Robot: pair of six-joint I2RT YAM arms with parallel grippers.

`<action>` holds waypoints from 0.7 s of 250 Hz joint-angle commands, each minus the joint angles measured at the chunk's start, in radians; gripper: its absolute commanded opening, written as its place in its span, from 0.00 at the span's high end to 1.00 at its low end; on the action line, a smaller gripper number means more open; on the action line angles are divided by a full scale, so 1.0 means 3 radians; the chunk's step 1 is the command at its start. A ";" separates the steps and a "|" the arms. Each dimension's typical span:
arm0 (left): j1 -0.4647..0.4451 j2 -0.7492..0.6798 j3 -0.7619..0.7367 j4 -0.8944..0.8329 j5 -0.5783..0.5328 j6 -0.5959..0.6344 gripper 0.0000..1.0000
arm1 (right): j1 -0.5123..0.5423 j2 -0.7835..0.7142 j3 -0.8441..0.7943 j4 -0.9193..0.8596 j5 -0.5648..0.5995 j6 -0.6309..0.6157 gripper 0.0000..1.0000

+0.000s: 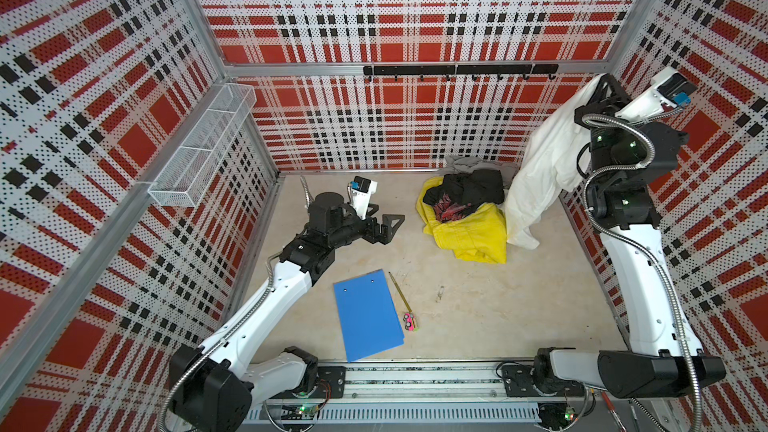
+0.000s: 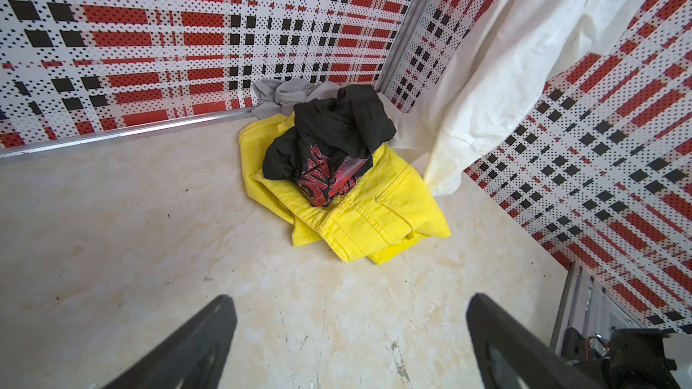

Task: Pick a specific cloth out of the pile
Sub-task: 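Lift the white cloth high with the right gripper, pulling it from the pile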

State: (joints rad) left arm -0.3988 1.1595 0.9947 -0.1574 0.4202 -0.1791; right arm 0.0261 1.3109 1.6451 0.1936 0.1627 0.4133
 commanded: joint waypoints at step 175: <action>0.0168 -0.0184 -0.0033 0.0106 0.0044 -0.0049 0.01 | 0.0105 0.1048 0.2346 0.0814 -0.1088 0.0603 1.00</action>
State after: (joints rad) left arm -0.3603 1.1263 0.9901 -0.1558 0.4259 -0.1833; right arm 0.0292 1.5806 2.2395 0.3996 -0.0620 0.5613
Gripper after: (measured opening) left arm 0.992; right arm 0.057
